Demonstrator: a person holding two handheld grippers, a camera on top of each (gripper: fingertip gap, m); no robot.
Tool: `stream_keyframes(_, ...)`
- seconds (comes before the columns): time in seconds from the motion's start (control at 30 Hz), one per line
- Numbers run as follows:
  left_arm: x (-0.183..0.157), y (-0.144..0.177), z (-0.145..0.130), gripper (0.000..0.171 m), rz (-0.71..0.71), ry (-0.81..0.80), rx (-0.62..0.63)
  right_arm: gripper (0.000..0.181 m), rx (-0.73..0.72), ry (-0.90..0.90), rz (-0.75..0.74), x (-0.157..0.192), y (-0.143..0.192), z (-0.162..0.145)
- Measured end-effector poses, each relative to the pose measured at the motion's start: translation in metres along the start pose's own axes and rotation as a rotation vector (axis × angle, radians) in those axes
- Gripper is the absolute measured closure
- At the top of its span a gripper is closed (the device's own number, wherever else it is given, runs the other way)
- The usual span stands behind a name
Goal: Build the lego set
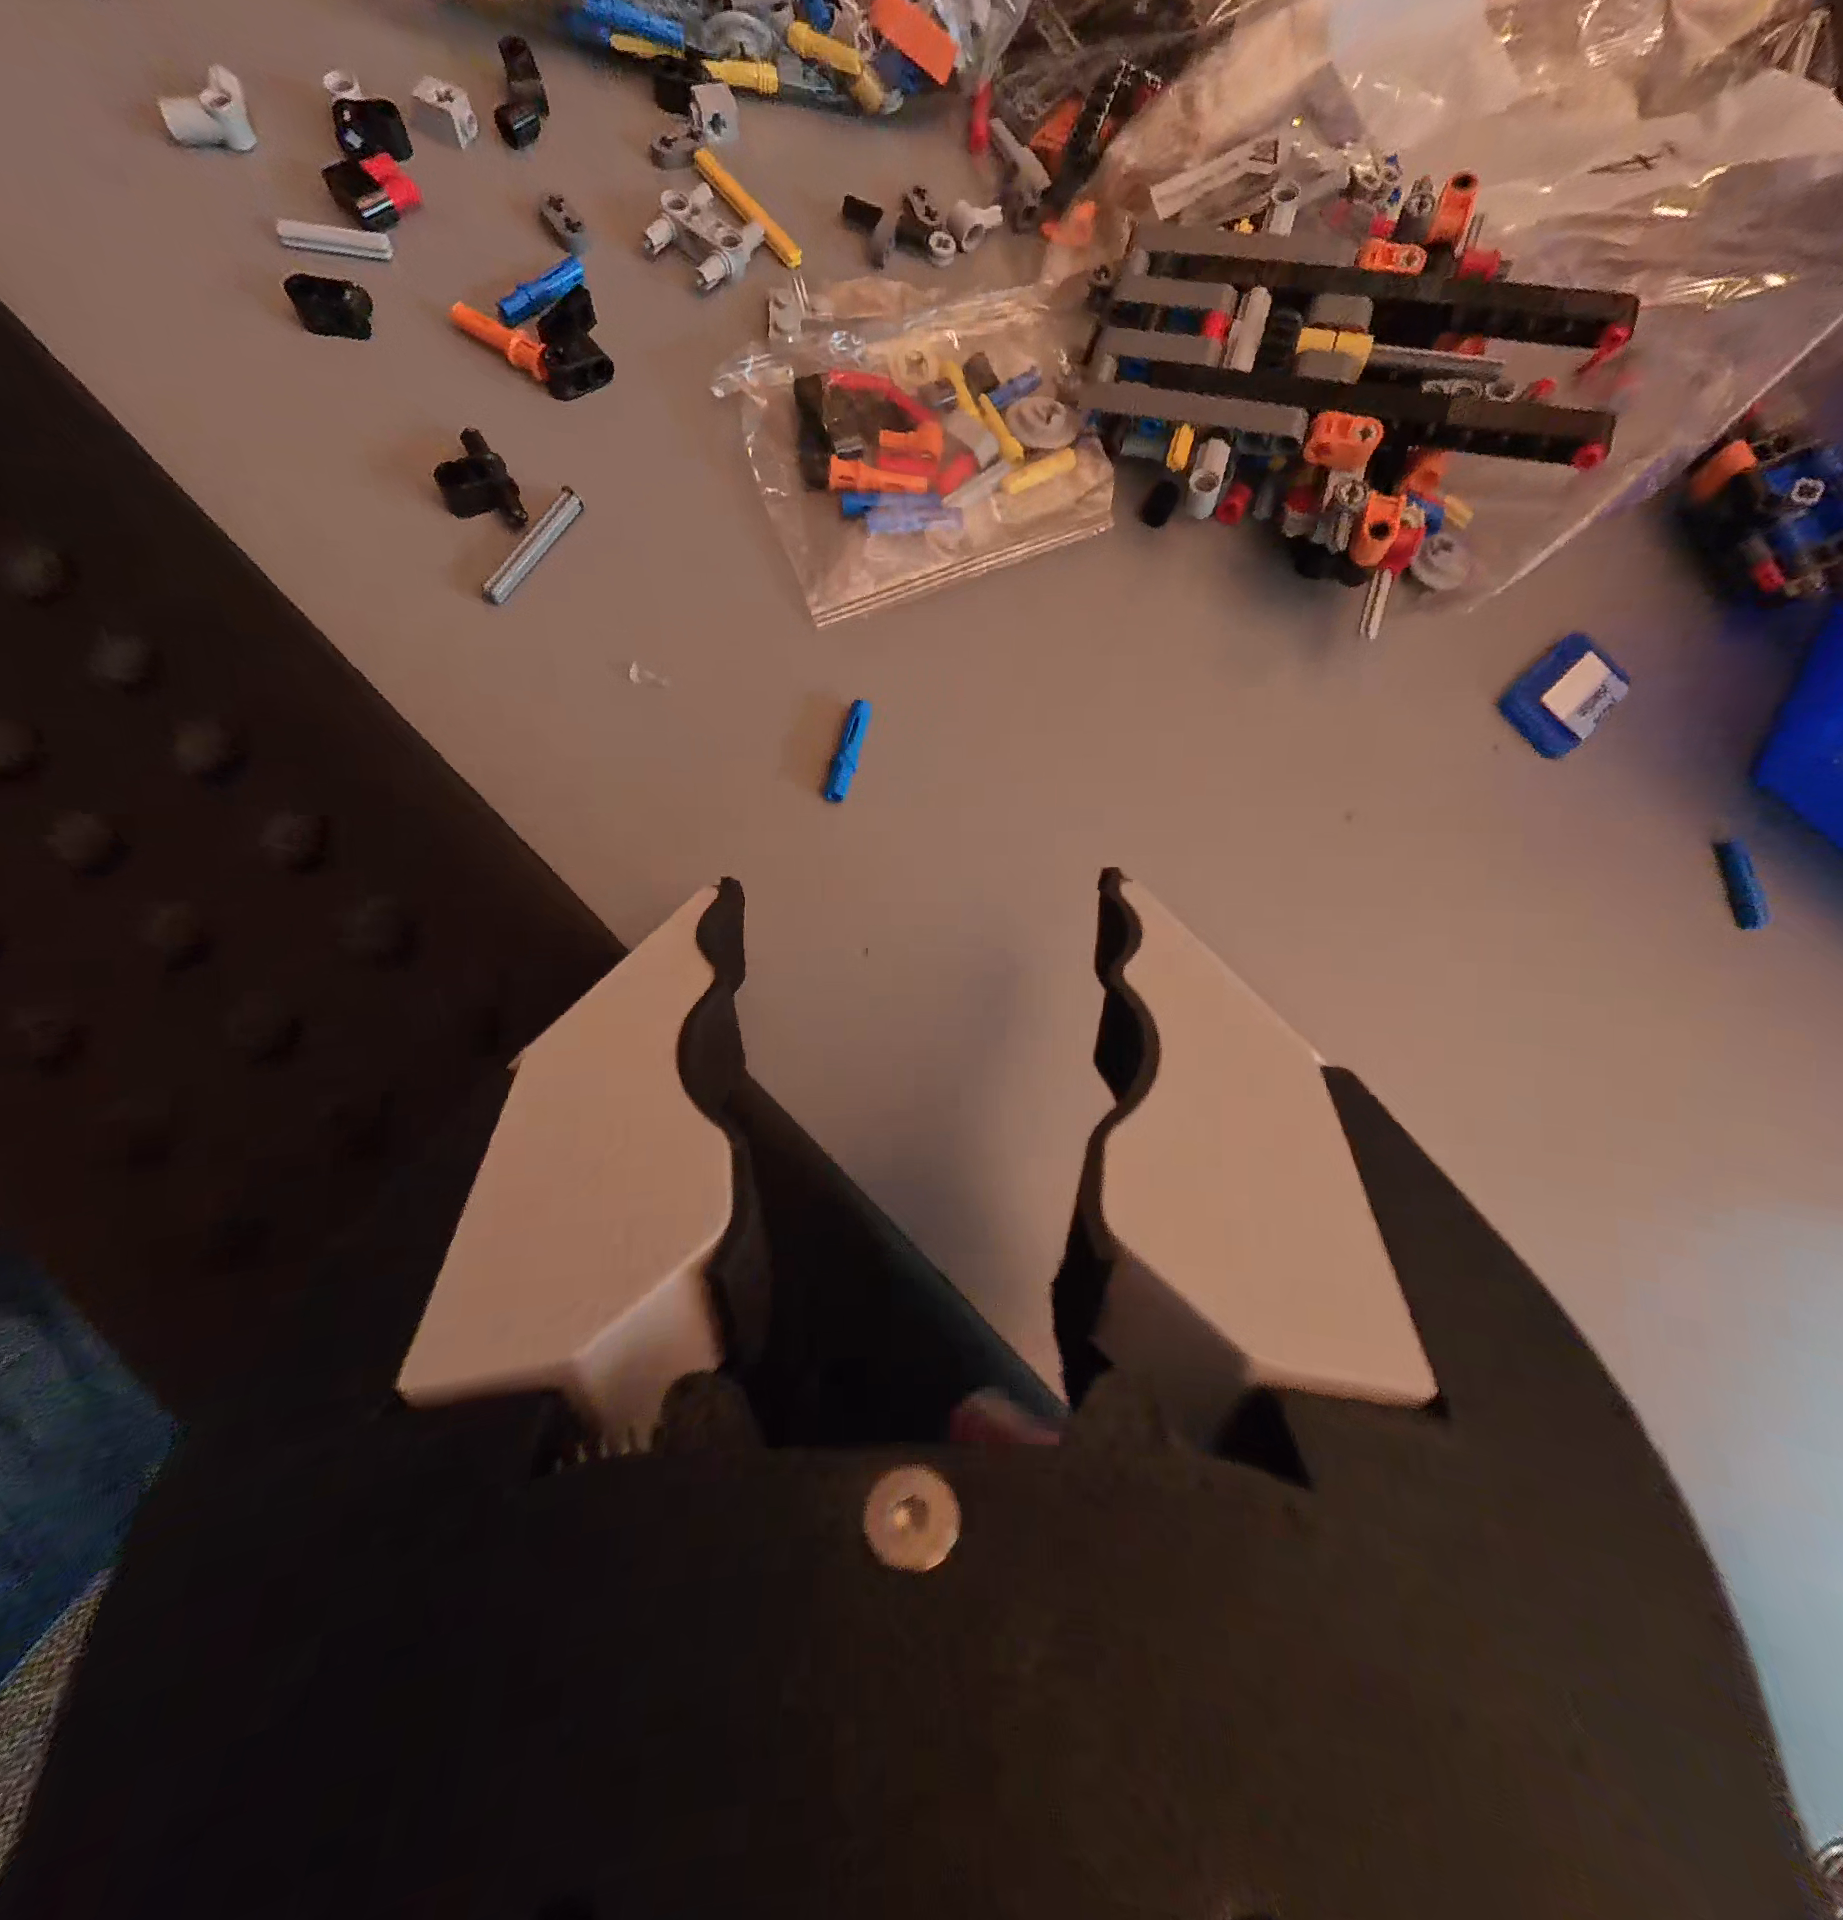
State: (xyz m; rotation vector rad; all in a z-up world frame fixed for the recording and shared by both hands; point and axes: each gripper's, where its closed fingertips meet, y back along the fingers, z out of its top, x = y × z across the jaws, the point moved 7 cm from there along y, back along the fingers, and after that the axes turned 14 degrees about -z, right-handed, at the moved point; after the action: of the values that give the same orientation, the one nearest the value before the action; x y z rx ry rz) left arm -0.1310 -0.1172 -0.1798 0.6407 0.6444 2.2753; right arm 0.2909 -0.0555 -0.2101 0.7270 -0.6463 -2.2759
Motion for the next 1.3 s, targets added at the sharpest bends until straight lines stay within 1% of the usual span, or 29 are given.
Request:
stream_keyframes(0.1,-0.005,-0.001,-0.012,0.122,0.001,0.005,0.041,0.108,0.008,-0.037,0.002,-0.002,-0.004,0.002)
stream_keyframes(0.17,-0.005,0.0,-0.021,0.115,0.038,-0.005,0.136,0.108,0.006,-0.07,0.014,-0.002,-0.005,0.001)
stream_keyframes(0.2,-0.006,0.002,-0.024,0.112,0.052,-0.007,0.153,0.107,0.004,-0.077,0.016,-0.002,-0.004,0.0)
stream_keyframes(0.27,-0.009,0.007,-0.029,0.108,0.026,0.028,0.164,0.104,0.004,-0.08,0.02,-0.002,-0.003,-0.001)
stream_keyframes(0.3,-0.01,0.01,-0.03,0.106,0.036,0.037,0.167,0.103,0.005,-0.077,0.025,-0.001,-0.003,-0.002)
stream_keyframes(0.43,-0.011,0.013,-0.034,0.111,0.088,-0.013,0.157,0.1,0.014,-0.083,0.024,-0.002,-0.004,-0.003)
stream_keyframes(0.5,-0.013,0.011,-0.04,0.111,0.087,-0.041,0.226,0.097,0.033,-0.085,0.011,-0.002,-0.003,-0.004)
stream_keyframes(0.57,-0.018,0.006,-0.049,0.123,0.047,-0.066,0.31,0.091,0.076,-0.096,0.003,-0.003,-0.004,-0.007)
stream_keyframes(0.6,-0.021,0.004,-0.049,0.134,0.034,-0.072,0.311,0.089,0.093,-0.101,0.01,-0.002,-0.004,-0.009)
stream_keyframes(0.67,-0.023,0.002,-0.049,0.143,0.007,-0.066,0.307,0.087,0.106,-0.122,0.035,-0.002,-0.005,-0.011)
stream_keyframes(0.73,-0.027,-0.001,-0.049,0.155,-0.022,-0.077,0.305,0.081,0.102,-0.16,0.046,-0.005,-0.005,-0.014)
stream_keyframes(0.77,-0.029,-0.002,-0.047,0.157,-0.029,-0.086,0.302,0.079,0.101,-0.176,0.056,-0.005,-0.006,-0.015)
stream_keyframes(0.87,-0.033,-0.006,-0.045,0.157,-0.013,-0.106,0.284,0.079,0.069,-0.166,0.058,-0.004,-0.003,-0.017)
stream_keyframes(0.93,-0.034,-0.006,-0.043,0.15,0.018,-0.124,0.273,0.082,0.016,-0.167,0.052,-0.002,0.001,-0.018)
stream_keyframes(0.97,-0.033,-0.005,-0.042,0.148,0.059,-0.134,0.251,0.082,-0.004,-0.176,0.043,-0.003,0.002,-0.019)
stream_keyframes(1.1,-0.036,-0.001,-0.039,0.154,0.177,-0.225,0.194,0.084,-0.041,-0.167,0.015,-0.001,0.007,-0.021)
stream_keyframes(1.17,-0.039,0.0,-0.038,0.158,0.201,-0.268,0.178,0.086,-0.057,-0.155,0.024,0.001,0.008,-0.021)
stream_keyframes(1.3,-0.044,0.005,-0.035,0.161,0.236,-0.299,0.162,0.086,-0.1,-0.147,0.032,0.002,0.011,-0.023)
